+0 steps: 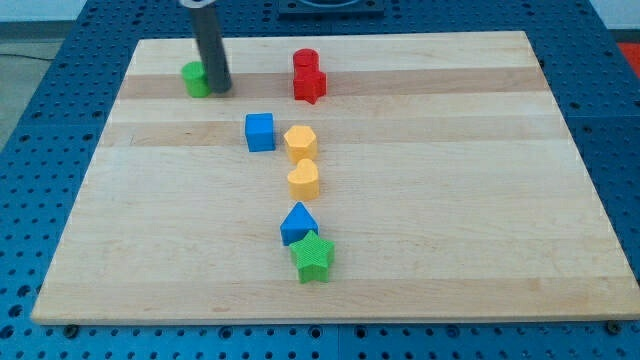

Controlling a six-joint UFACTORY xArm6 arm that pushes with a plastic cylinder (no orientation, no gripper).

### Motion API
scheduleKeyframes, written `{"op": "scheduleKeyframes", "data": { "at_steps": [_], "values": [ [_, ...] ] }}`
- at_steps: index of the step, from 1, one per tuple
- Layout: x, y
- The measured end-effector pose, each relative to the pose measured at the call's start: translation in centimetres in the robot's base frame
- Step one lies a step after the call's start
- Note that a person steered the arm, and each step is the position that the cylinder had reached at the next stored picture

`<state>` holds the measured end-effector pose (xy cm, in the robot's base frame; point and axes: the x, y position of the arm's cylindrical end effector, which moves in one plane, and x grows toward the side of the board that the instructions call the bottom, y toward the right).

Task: Slide the blue cube to the left side of the board

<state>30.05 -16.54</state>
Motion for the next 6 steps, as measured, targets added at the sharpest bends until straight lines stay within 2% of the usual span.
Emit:
{"op": "scheduleKeyframes", "data": {
  "at_steps": [1,2,4,5,6],
  "values": [
    [5.0,8.3],
    [8.8,12.6],
    [10.6,10.7],
    [11.1,5.3],
    [9.7,0.5]
  ]
}}
